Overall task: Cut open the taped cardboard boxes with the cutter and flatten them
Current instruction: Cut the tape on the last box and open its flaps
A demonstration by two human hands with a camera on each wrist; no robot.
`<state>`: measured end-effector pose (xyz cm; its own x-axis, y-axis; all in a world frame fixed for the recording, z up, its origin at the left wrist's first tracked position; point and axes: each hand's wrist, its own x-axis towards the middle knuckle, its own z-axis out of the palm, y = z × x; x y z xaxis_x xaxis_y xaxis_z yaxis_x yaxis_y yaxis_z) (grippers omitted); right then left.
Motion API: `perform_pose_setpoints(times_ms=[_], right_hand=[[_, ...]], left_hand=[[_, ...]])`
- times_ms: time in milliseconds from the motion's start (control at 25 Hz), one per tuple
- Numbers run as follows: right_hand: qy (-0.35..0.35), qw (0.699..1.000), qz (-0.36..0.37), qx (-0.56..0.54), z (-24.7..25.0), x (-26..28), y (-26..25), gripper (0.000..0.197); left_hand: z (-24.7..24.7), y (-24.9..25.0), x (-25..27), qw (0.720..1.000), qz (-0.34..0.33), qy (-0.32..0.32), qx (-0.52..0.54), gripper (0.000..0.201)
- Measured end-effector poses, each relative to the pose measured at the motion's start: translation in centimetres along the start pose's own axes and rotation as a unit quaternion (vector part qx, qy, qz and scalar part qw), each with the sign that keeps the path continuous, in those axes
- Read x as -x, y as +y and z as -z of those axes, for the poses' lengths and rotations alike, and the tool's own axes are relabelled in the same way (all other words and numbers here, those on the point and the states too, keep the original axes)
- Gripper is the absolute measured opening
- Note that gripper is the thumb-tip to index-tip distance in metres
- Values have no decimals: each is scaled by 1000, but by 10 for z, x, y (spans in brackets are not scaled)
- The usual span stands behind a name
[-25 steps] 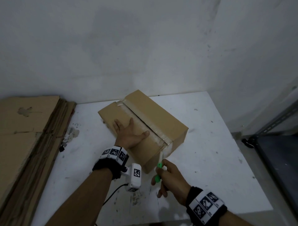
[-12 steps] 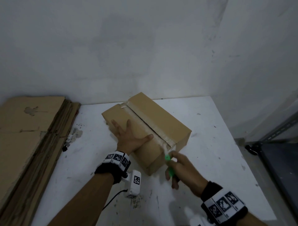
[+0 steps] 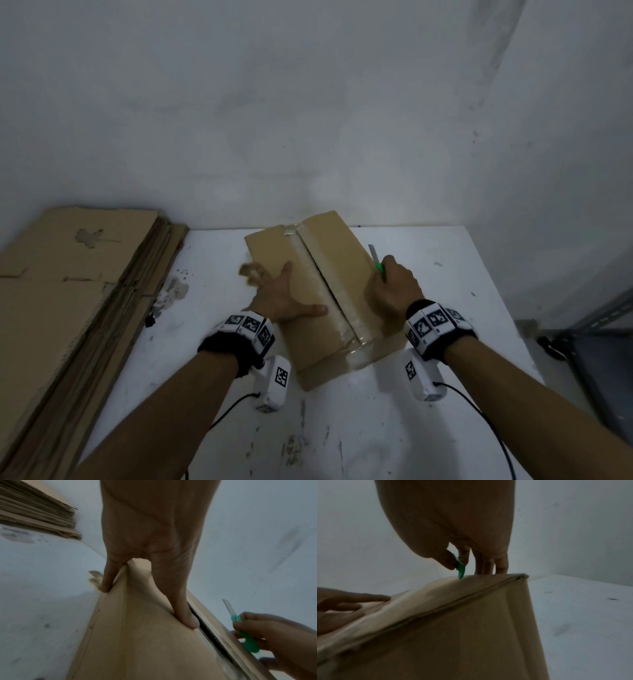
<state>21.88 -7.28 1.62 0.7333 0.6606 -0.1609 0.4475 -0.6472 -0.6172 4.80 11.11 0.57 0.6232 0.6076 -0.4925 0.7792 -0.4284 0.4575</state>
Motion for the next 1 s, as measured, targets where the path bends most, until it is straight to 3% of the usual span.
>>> perform_pose_setpoints(times_ms=[160, 280, 360, 440, 480, 520, 600, 680, 840, 1000], right_hand=[[37, 999, -3, -22, -12, 25, -5, 7], [18, 988, 2, -150, -28, 67, -13, 7], [-112, 956, -13, -271, -45, 109, -31, 10], [-261, 890, -76, -367, -58, 140, -47, 35], [-270, 880, -90, -380, -61, 144, -48, 38], [-226, 893, -83, -380, -59, 141, -45, 32], [-70, 935, -68, -341, -41, 121, -27, 15], [5, 936, -114, -334, -16, 92, -5, 14], [-8, 936, -186, -298, 7, 43, 25, 21], [-93, 935, -171, -295, 9, 21, 30, 17]], left_hand=[[36, 6, -10, 993, -17, -50, -109, 141], [60, 15, -23, 996, -16, -60, -59, 127], [61, 27, -27, 996, -31, -68, -40, 128], [50, 41, -24, 991, -81, -80, -76, 121], [42, 46, -23, 984, -105, -83, -114, 116], [34, 48, -23, 976, -125, -85, -158, 114], [19, 44, -22, 962, -143, -68, -222, 114], [9, 37, -23, 959, -157, -40, -233, 116], [10, 35, -26, 957, -164, -39, -235, 117], [12, 35, -32, 955, -170, -46, -238, 124]])
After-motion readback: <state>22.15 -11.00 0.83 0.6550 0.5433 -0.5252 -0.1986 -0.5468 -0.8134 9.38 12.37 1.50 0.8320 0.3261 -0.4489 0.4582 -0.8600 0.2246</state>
